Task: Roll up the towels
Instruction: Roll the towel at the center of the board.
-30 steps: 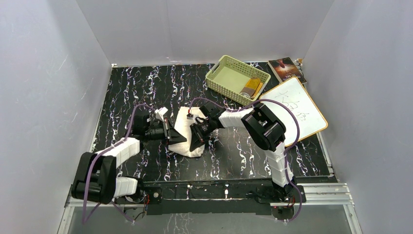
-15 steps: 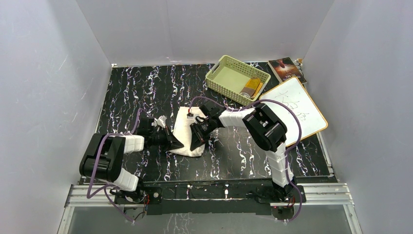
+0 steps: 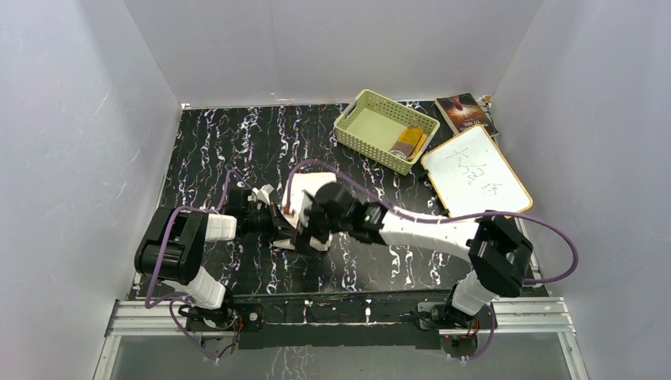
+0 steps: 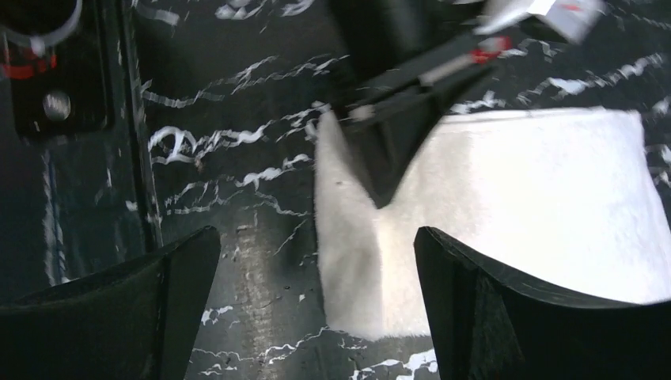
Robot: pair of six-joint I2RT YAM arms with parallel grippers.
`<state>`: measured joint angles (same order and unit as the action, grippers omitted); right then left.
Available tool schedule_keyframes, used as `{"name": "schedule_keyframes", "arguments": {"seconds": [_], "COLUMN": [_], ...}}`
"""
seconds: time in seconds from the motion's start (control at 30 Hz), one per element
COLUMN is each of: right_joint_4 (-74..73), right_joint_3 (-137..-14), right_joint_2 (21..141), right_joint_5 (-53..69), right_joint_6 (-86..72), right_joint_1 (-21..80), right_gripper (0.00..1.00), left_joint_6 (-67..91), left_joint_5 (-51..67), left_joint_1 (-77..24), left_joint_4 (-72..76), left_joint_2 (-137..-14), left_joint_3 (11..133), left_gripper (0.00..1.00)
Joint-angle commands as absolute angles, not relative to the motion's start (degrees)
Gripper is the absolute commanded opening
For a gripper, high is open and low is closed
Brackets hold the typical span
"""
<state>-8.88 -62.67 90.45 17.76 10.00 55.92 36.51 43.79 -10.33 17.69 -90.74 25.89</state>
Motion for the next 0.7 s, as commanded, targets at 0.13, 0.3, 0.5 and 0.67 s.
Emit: {"name": "schedule_keyframes", "arguments": {"seconds": [0.13, 0.3, 0.5, 0.67], "right_joint_4": [0.5, 2.4, 5.4, 6.0], "right_joint_3": [-53.9, -53.8, -53.0, -53.6], "right_joint_2": [91.9, 95.0, 98.3, 102.1], "right_joint_5": [5.0, 3.9, 2.7, 1.5], "right_joint_6": [30.6, 33.1, 35.1, 35.7], "right_joint_1": [66.1, 66.4, 66.4, 66.3], "right_gripper": [0.84, 0.75, 0.71, 0.64], "left_joint_6": [31.9, 31.7, 31.5, 31.3], "left_joint_5": [34.9, 35.4, 36.1, 36.6], "left_joint_1": [-10.9, -10.9, -11.0, -11.0], "left_joint_4": [12.9, 12.8, 12.8, 12.9], "left_joint_2": [-94.3, -95.0, -96.0, -96.5], "left_joint_3": [25.0, 25.5, 26.0, 26.1], "left_gripper": [0.00, 0.00, 0.00, 0.00]}}
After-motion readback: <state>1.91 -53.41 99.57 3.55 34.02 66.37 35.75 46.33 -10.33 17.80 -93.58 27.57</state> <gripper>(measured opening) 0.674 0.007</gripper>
